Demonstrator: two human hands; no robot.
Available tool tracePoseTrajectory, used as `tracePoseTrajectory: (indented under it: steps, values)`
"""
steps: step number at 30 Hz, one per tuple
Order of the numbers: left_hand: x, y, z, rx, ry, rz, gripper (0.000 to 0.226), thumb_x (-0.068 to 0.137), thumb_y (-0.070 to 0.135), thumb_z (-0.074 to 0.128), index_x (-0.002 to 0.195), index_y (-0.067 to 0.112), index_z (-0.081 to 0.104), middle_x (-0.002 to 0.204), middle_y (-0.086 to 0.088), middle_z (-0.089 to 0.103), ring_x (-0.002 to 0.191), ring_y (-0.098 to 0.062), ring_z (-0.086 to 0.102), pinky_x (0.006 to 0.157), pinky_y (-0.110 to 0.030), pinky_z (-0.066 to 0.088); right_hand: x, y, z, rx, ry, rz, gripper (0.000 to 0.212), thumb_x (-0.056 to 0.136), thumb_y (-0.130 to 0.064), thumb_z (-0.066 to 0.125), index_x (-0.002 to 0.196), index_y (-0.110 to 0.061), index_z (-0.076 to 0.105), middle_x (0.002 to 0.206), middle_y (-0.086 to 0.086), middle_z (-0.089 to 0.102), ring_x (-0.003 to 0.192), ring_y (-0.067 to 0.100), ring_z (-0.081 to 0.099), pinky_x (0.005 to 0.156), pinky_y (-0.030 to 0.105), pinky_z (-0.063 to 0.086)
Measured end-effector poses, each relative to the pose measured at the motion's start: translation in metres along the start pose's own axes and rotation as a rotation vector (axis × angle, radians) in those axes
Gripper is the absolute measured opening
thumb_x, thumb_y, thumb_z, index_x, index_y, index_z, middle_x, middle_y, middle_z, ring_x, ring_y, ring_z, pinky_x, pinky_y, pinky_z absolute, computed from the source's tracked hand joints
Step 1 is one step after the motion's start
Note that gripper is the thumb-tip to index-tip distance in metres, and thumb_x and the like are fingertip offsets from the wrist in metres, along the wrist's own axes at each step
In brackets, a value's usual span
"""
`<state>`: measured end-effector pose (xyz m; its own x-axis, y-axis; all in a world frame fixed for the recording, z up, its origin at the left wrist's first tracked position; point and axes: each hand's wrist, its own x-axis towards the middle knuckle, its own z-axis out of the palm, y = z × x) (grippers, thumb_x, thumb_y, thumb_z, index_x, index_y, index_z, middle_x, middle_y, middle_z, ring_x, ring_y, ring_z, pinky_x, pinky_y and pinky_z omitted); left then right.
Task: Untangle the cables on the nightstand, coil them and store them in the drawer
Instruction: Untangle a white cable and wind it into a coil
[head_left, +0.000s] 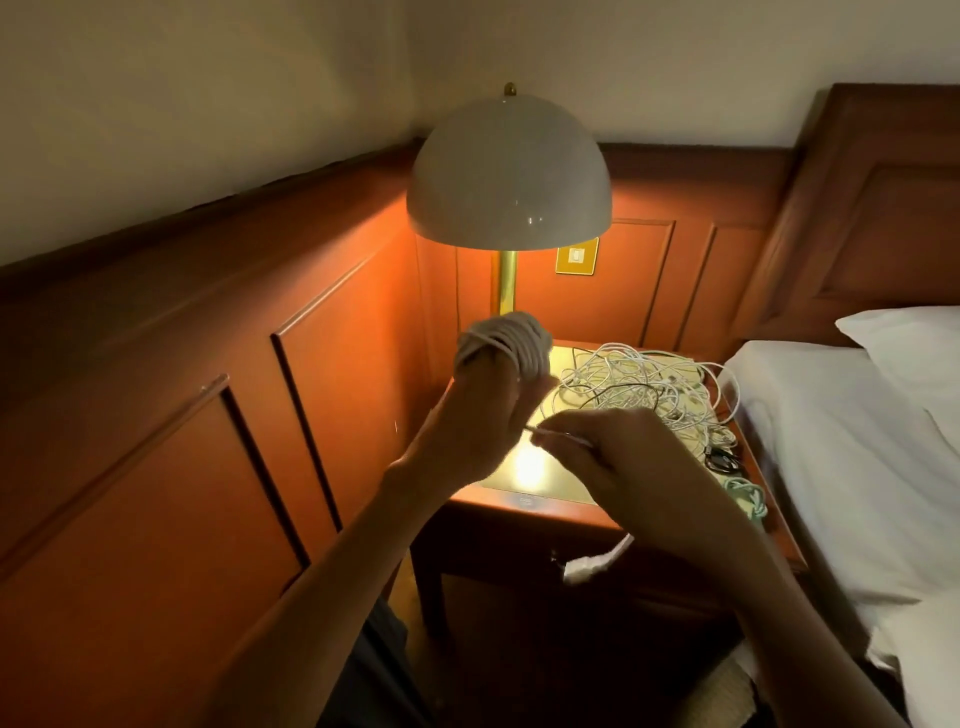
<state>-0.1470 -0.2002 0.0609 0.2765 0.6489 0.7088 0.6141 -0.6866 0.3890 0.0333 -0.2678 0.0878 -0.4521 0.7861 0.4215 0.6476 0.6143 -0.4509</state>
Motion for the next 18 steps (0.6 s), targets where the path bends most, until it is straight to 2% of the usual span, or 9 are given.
tracePoseTrajectory:
  steps: [2, 3, 5, 7, 9, 11, 14, 16, 18]
  values:
    - [-0.008, -0.002, -0.001, -0.079, -0.165, -0.021, 0.022, 0.104, 0.029, 0.048, 0.102, 0.007, 0.052, 0.099, -0.005, 0.054, 0.096, -0.018, 0.054, 0.099, -0.035, 0.044, 0.001, 0.004, -0.011, -0.062, 0.048, 0.044, 0.013, 0.094, -0.039, 0.066, 0.096, -0.031, 0.076, 0.065, -0.022, 0.062, 0.061, -0.008, 0.058, 0.063, 0.019, 0.044]
    - [-0.014, -0.005, -0.002, -0.159, -0.25, -0.046, 0.027, 0.105, 0.034, 0.044, 0.097, 0.01, 0.052, 0.094, -0.004, 0.054, 0.089, -0.02, 0.055, 0.089, -0.041, 0.049, 0.001, 0.007, -0.016, -0.073, 0.094, 0.074, 0.011, 0.089, -0.042, 0.07, 0.091, -0.034, 0.076, 0.067, -0.022, 0.065, 0.063, -0.007, 0.06, 0.065, 0.017, 0.045]
    - [-0.024, -0.008, -0.006, -0.351, -0.413, -0.139, 0.05, 0.103, 0.056, 0.034, 0.085, 0.015, 0.057, 0.078, 0.0, 0.058, 0.067, -0.019, 0.057, 0.066, -0.035, 0.051, 0.003, 0.011, -0.02, -0.041, 0.175, 0.11, 0.012, 0.079, -0.046, 0.078, 0.082, -0.035, 0.076, 0.068, -0.016, 0.068, 0.064, 0.001, 0.062, 0.059, 0.015, 0.045]
    - [-0.032, 0.0, -0.008, -0.557, -0.486, -0.274, 0.07, 0.09, 0.077, 0.03, 0.067, 0.016, 0.056, 0.06, 0.001, 0.054, 0.05, -0.022, 0.049, 0.052, -0.028, 0.042, 0.009, 0.017, -0.016, 0.111, 0.173, 0.143, 0.017, 0.074, -0.047, 0.081, 0.079, -0.032, 0.075, 0.071, -0.011, 0.07, 0.061, 0.006, 0.062, 0.055, 0.017, 0.046]
    - [-0.036, 0.007, -0.007, -0.701, -0.457, -0.384, 0.087, 0.077, 0.09, 0.036, 0.062, 0.005, 0.052, 0.056, -0.007, 0.046, 0.047, -0.023, 0.041, 0.05, -0.027, 0.036, 0.013, 0.023, -0.007, 0.292, 0.131, 0.185, 0.021, 0.078, -0.044, 0.078, 0.081, -0.024, 0.072, 0.071, -0.012, 0.069, 0.051, 0.003, 0.056, 0.049, 0.014, 0.039]
    - [-0.034, 0.013, -0.01, -0.861, -0.373, -0.509, 0.086, 0.063, 0.094, 0.051, 0.062, 0.009, 0.06, 0.057, -0.006, 0.05, 0.05, -0.023, 0.047, 0.052, -0.026, 0.041, 0.013, 0.025, 0.006, 0.506, 0.053, 0.235, 0.026, 0.091, -0.037, 0.067, 0.085, -0.012, 0.063, 0.06, -0.018, 0.058, 0.043, 0.002, 0.04, 0.046, 0.011, 0.03]
    - [-0.027, 0.021, -0.01, -1.128, -0.252, -0.677, 0.077, 0.041, 0.087, 0.074, 0.074, 0.018, 0.075, 0.069, -0.002, 0.066, 0.065, -0.016, 0.064, 0.063, -0.023, 0.054, 0.007, 0.022, 0.024, 0.924, 0.003, 0.328, 0.04, 0.096, -0.056, 0.053, 0.085, -0.018, 0.053, 0.061, -0.009, 0.033, 0.051, 0.01, 0.021, 0.046, 0.021, 0.021]
    - [-0.022, 0.024, -0.006, -1.119, -0.189, -0.697, 0.077, 0.039, 0.085, 0.077, 0.076, 0.018, 0.074, 0.071, -0.003, 0.067, 0.066, -0.016, 0.065, 0.063, -0.024, 0.054, 0.005, 0.02, 0.032, 1.003, -0.002, 0.285, 0.054, 0.088, -0.065, 0.06, 0.092, -0.012, 0.051, 0.066, 0.006, 0.033, 0.051, 0.014, 0.027, 0.049, 0.027, 0.023]
    - [-0.016, 0.03, -0.007, -1.096, -0.164, -0.719, 0.068, 0.049, 0.085, 0.072, 0.069, 0.019, 0.07, 0.065, 0.0, 0.065, 0.061, -0.015, 0.062, 0.06, -0.022, 0.051, 0.005, 0.016, 0.033, 0.927, 0.01, 0.253, 0.062, 0.081, -0.057, 0.073, 0.105, -0.005, 0.049, 0.082, 0.019, 0.055, 0.062, 0.029, 0.052, 0.057, 0.036, 0.039]
